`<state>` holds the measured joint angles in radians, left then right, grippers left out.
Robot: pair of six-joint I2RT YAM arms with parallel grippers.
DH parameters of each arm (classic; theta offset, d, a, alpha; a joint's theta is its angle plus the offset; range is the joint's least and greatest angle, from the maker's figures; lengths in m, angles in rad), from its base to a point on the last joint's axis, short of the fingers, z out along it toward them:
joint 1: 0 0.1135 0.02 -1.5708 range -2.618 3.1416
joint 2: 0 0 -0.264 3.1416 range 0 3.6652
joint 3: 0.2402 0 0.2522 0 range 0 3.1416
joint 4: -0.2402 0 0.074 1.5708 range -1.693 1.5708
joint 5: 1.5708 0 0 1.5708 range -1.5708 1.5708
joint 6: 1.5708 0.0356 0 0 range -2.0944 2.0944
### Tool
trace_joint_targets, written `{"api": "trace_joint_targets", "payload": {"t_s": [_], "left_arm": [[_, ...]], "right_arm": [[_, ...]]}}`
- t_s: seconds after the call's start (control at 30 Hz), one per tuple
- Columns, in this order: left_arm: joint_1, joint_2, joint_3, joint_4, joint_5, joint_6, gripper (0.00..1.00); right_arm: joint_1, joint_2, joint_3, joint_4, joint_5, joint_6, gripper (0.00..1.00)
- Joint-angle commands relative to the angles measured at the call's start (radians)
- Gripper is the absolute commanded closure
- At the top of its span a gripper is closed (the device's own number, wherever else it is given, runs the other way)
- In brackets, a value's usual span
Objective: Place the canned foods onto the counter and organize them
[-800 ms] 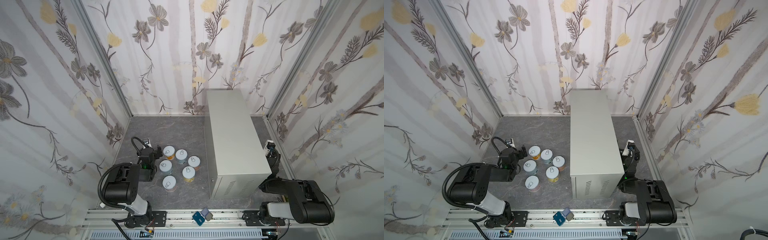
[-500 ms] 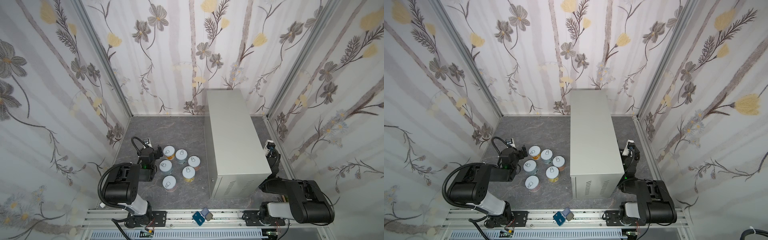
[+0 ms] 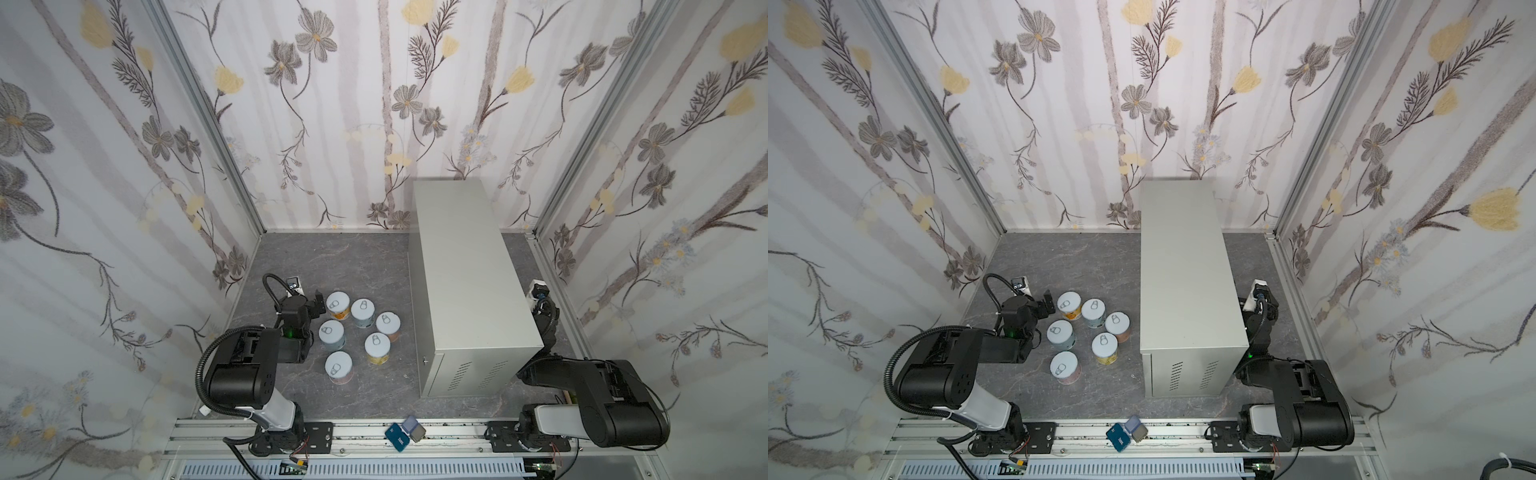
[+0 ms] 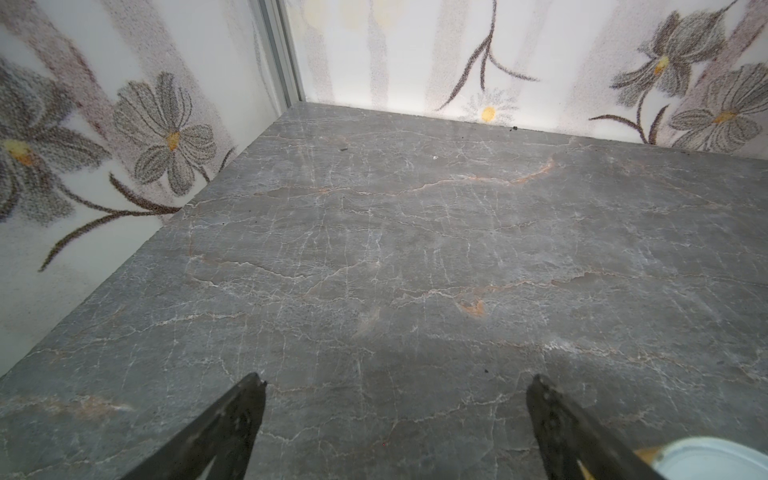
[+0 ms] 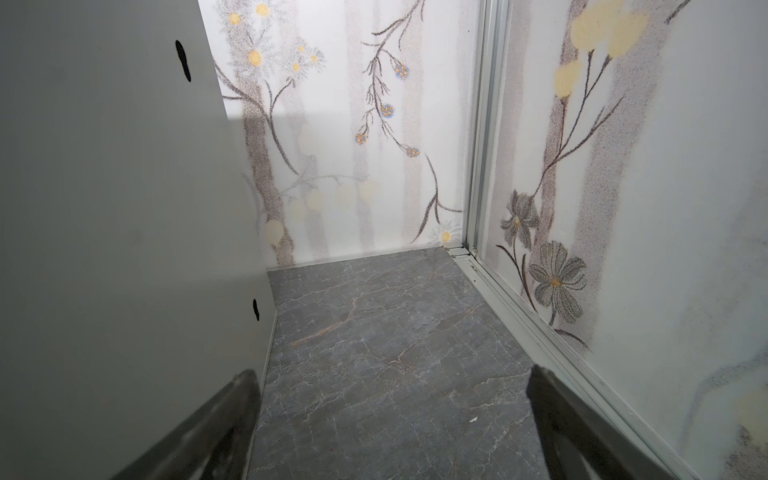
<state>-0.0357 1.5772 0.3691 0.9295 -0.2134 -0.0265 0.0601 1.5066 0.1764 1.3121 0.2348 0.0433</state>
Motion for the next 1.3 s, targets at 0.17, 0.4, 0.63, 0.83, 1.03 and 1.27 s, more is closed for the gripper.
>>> {"api": "trace_joint_targets", "payload": {"t_s": [0.17, 0.4, 0.63, 0.83, 1.03, 1.27], "left_arm": [[-0.02, -0.059, 0.033, -0.068, -0.054, 0.001, 0.0], [-0.081, -0.15, 0.355, -0.688, -0.445, -0.154, 0.0], [-0.142, -0.131, 0.646, -1.239, -0.456, -0.358, 0.0], [-0.162, -0.132, 0.744, -1.418, -0.214, -0.396, 0.0], [-0.169, -0.098, 0.757, -1.509, -0.004, -0.402, 0.0], [-0.19, -0.057, 0.713, -1.424, 0.152, -0.469, 0.0]], "right_arm": [[0.002, 0.003, 0.008, 0.036, 0.007, -0.014, 0.0], [0.002, 0.004, 0.009, 0.035, 0.007, -0.016, 0.0], [-0.02, -0.008, 0.02, 0.01, -0.055, -0.009, 0.0], [-0.048, -0.225, 0.227, -0.521, 0.126, 0.07, 0.0], [-0.049, -0.336, 0.556, -1.043, 0.165, 0.136, 0.0], [-0.042, -0.34, 0.885, -1.474, 0.017, 0.219, 0.0]]}}
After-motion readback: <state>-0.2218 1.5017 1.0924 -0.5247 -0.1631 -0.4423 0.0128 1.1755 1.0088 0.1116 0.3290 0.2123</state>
